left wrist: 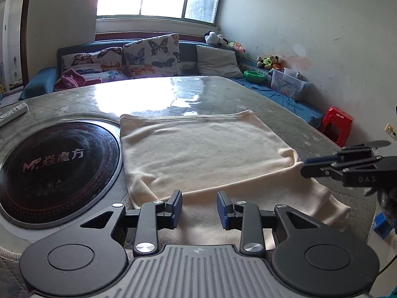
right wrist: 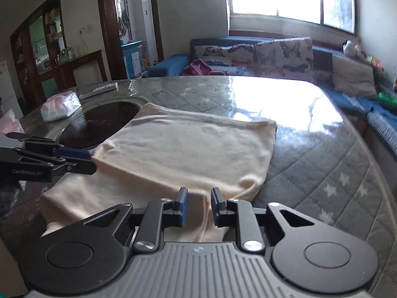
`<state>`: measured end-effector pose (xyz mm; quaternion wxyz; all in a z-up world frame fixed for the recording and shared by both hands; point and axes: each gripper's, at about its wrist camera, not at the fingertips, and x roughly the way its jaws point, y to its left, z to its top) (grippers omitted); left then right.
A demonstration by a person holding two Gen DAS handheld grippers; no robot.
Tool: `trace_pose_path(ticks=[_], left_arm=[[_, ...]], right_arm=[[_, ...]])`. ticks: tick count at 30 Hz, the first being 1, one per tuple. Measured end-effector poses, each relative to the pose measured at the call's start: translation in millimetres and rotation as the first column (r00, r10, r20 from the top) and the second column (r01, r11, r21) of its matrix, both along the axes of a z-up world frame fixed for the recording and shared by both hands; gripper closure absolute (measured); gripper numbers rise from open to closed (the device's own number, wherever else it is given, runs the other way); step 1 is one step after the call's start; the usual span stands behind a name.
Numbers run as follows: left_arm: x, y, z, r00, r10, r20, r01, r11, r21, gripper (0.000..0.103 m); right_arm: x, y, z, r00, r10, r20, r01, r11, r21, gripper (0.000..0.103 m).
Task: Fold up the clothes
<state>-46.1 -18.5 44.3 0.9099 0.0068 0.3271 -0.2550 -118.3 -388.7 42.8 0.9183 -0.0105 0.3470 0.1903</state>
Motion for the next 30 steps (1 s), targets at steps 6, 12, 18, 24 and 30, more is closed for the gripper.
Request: trace_pose_path(ticks=[6,12,18,24,30], left_arm=[[-26.6,-14.1,5.9,0.990,-0.136,0.033,0.135,0.991,0.011,0.067],[-45.1,-41.5,-2.4,0.968,-0.248,0.028,0.247,0.968,0.050,0.067],[-48.6,-60.0,-13.9,0.959,-0.283,0.019,0.280,0.956,0.092,0.067],[-46.7,-53.0,-14.9,0.954,-0.300,0.007,0.298,0.950,0.089,0.084],[-44.0,-44.7,-9.5,0.949,-0.315,0.003,0.314,0.945,0.093,0.097]], right_arm=[[-29.4,-12.4,-0.3,0.999,0.019,-0.047,-0.019,1.000,-0.008,0.081],[-46.9,0.0,-2.0,0.994,0.110,-0.024,-0.112,0.986,-0.123,0.080],[-42.1,7.7,-9.9,0.989,0.145,0.002,-0.144,0.981,-0.132,0.083],[-57.0,3.7,9.0,0.983,0.184,0.019,-0.182,0.979,-0.089,0.097],[-53.5,-0.8,-2.3,0.986,0.159,-0.038,-0.163,0.981,-0.109,0.087]])
